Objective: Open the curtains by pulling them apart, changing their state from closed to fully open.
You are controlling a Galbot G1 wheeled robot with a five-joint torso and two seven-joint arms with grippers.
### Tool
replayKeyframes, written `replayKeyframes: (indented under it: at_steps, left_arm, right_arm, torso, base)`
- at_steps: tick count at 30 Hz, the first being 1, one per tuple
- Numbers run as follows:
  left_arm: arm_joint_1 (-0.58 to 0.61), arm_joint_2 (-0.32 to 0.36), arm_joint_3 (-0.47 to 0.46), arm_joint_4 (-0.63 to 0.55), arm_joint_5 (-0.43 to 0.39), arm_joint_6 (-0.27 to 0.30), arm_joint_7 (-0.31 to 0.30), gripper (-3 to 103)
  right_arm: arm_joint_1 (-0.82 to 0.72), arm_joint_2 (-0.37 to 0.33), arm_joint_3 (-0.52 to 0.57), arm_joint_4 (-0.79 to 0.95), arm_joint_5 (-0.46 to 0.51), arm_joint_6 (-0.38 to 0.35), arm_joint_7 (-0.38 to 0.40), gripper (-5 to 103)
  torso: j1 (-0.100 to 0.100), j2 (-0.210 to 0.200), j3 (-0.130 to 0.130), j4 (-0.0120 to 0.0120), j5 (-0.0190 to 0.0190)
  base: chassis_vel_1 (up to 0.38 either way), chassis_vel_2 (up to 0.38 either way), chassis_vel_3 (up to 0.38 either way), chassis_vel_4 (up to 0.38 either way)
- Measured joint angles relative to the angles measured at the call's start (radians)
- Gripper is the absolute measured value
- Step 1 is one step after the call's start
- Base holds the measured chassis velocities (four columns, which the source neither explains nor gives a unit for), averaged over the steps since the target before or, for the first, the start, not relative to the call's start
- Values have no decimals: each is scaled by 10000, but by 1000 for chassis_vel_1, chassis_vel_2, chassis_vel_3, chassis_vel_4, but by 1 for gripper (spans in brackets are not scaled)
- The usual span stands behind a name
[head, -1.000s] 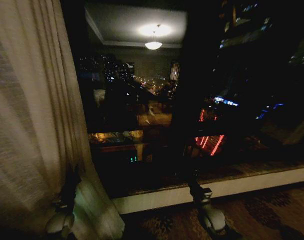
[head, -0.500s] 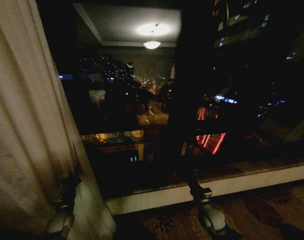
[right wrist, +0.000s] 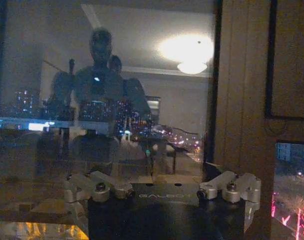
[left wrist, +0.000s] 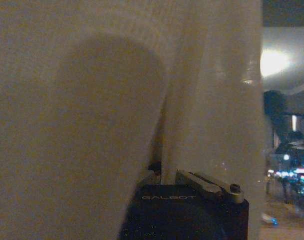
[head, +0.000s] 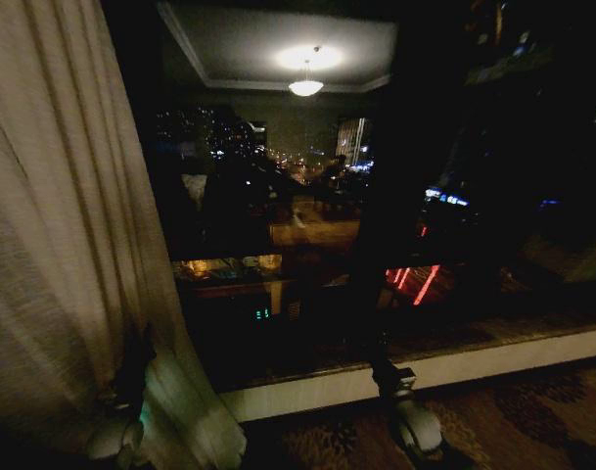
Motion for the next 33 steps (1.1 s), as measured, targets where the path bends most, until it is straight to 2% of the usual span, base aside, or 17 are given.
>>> replayKeyframes:
  at_steps: [12,24,33]
  left_arm:
    - [18,47,-77,47,-29,-50,-3,0]
    - [-40,86,-115,110,-39,-64,-1,0]
    - [-124,198,-320,302,-168,-47,-119,0]
  right_arm:
    - [0,-4,3,-1,0,0,2,100]
    - [0,-2,1,-1,0,0,1,100]
    - [1,-1,0,-1,0,0,1,100]
  torso:
    - [1,-1,2,-2,4]
    - [-1,0,0,-3,7]
    - [0,-2,2,-3,7]
  base:
    - [-4,-11,2,7]
    - [141,76,-123,-74]
    - [23,37,-38,-28]
